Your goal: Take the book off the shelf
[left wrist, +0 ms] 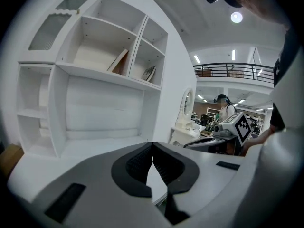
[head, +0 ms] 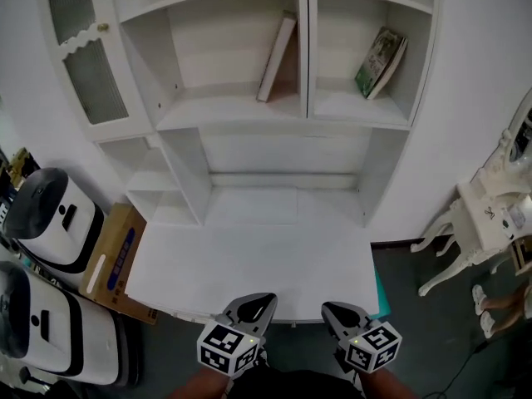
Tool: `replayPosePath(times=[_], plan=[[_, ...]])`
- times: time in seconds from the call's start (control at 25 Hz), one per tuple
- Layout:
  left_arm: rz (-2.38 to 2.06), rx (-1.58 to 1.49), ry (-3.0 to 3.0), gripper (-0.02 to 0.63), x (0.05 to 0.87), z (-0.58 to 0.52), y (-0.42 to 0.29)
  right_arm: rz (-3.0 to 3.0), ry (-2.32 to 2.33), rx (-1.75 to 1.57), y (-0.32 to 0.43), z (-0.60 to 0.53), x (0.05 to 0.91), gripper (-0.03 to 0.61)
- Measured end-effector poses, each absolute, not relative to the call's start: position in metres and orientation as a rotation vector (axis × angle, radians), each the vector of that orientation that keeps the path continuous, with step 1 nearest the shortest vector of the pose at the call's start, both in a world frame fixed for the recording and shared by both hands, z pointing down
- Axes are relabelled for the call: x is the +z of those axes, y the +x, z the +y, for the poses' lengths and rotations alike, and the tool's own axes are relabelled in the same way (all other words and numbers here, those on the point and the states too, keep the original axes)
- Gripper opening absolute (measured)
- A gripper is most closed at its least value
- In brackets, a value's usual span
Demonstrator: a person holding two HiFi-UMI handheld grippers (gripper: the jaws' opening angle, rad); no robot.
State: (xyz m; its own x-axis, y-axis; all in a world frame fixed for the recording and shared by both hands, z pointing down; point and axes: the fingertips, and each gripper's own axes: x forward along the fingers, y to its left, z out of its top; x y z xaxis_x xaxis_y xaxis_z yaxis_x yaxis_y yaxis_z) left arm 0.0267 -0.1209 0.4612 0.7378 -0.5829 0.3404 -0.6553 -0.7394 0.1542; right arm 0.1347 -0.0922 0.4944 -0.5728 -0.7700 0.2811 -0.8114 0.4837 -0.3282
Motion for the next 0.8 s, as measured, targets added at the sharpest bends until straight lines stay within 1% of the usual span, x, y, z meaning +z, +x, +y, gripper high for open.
replayPosePath(times=[0.48,0.8], plan=[[-0.772,0.407,2.779,0.011,0.449,-0.195,-0.019,-2.526,1.693,0.677,0.101,-0.158,0.484,0.025],[-0.705,0.447,2.798,0.011,0.456,-0.219,-0.028,-2.490,1.779,0.658,0.090,-0.169,0.477,0.025]])
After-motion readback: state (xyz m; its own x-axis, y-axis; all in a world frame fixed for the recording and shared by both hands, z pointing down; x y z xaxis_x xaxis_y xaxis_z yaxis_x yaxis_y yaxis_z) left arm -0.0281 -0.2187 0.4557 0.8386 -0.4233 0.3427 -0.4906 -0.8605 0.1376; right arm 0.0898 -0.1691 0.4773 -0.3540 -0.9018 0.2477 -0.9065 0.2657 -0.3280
